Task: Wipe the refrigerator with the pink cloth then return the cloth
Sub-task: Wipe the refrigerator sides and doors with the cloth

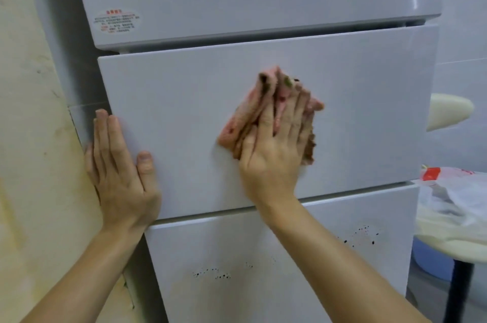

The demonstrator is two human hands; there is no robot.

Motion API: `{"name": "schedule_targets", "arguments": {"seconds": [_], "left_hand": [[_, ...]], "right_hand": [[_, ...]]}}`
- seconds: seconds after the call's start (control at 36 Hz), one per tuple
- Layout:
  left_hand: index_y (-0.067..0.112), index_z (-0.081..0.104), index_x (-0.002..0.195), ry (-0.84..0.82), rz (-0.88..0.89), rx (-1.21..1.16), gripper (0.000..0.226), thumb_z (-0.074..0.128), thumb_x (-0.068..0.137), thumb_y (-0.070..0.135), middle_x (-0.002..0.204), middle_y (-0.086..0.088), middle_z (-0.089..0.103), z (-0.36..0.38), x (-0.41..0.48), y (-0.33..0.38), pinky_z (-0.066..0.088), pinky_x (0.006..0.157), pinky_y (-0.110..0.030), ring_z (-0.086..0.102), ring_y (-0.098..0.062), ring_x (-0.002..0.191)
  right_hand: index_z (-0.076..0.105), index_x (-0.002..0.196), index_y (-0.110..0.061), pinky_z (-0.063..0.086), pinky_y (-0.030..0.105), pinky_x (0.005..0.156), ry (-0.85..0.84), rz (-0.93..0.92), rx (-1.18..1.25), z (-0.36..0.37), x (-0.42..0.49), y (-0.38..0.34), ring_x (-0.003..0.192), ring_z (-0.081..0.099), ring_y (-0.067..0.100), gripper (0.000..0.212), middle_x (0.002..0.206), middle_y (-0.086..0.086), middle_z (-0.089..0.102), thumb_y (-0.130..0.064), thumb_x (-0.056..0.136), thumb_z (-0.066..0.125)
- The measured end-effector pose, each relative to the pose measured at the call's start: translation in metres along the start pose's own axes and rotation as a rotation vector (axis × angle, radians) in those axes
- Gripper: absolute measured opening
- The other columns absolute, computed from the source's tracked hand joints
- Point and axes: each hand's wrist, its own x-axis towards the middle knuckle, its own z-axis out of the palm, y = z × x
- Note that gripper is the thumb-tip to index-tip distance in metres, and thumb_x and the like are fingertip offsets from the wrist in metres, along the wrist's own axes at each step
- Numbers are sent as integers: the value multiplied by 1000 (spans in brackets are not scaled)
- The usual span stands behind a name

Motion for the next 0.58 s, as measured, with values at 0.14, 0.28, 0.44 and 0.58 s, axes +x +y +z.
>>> {"name": "schedule_targets", "arguments": {"seconds": [0.14, 0.28, 0.44, 0.58], "left_hand": [[3, 17, 165, 7, 17, 13, 65, 36, 105, 21, 174, -11, 12, -2, 0, -3, 6, 130, -44, 9, -18, 161], [5, 15, 166, -43, 66, 50, 68, 35, 101, 12, 174, -4, 10, -13, -3, -8, 5, 131, -46, 7, -20, 162], [7, 15, 166, -98, 89, 103, 67, 33, 102, 13, 175, -4, 9, -22, -5, -7, 3, 131, -45, 8, -22, 162], [10, 15, 167, -120, 41, 125, 66, 31, 104, 22, 175, -4, 11, -25, -7, -6, -2, 131, -39, 5, -18, 162]], "right_hand": [[57, 149, -7, 15, 55, 130, -133, -308, 44, 23, -44, -49, 157, 25, 40, 48, 164, 24, 32, -22, 104, 49], [38, 161, -9, 14, 47, 132, -340, -552, 23, 22, -88, -57, 162, 13, 30, 53, 171, 16, 24, -20, 109, 40], [35, 162, -7, 13, 47, 132, -353, -617, 5, 5, -84, -38, 162, 13, 29, 59, 171, 15, 23, -13, 105, 46], [35, 161, -10, 11, 50, 132, -333, -512, -15, -19, -75, 12, 161, 19, 33, 63, 169, 16, 28, -12, 98, 43]]}}
